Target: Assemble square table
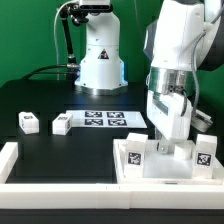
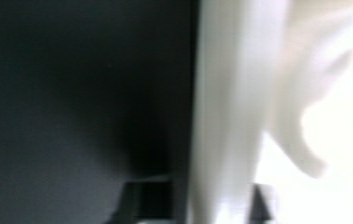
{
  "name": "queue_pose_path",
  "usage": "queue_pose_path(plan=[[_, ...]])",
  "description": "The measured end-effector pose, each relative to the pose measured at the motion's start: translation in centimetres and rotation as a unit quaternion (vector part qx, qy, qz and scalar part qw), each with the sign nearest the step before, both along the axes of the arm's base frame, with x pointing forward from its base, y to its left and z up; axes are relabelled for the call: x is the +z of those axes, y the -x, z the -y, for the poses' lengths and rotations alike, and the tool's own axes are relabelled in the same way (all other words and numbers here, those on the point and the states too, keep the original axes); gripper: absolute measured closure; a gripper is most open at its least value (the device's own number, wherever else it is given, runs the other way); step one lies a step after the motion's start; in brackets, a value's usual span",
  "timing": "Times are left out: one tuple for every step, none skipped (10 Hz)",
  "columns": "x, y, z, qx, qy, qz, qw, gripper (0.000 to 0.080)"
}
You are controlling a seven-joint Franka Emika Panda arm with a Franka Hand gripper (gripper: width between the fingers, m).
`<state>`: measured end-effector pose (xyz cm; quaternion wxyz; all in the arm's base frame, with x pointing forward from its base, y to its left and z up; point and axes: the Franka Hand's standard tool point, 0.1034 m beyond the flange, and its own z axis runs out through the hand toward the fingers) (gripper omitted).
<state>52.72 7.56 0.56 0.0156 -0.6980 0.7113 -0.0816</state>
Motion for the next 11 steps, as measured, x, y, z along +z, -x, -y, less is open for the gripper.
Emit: queue_pose_path(plan=[[0.0, 0.0, 0.1, -0.002, 0.0, 0.0, 1.0, 0.0719], [0.0, 0.0, 0.1, -0.004, -0.001, 0.001, 1.0, 0.0738], [0.0, 0.0, 0.1, -0.004, -0.002, 0.001, 1.0, 0.0738], [0.0, 0.0, 0.1, -0.004, -0.002, 0.001, 1.0, 0.0738], [0.0, 0.0, 0.1, -0.004, -0.002, 0.001, 1.0, 0.0738], [0.0, 0.0, 0.1, -0.004, -0.002, 0.001, 1.0, 0.0738], [0.0, 0.0, 0.1, -0.004, -0.002, 0.001, 1.0, 0.0738], [0.0, 0.0, 0.1, -0.004, -0.002, 0.001, 1.0, 0.0738], [0.0, 0.0, 0.1, -0.004, -0.002, 0.001, 1.0, 0.0738], [0.1, -0.1, 0.6, 0.033, 0.006, 0.002, 0.999, 0.0738], [0.3, 0.1, 2.7, 0.102, 0.019, -0.003, 0.995, 0.0738]])
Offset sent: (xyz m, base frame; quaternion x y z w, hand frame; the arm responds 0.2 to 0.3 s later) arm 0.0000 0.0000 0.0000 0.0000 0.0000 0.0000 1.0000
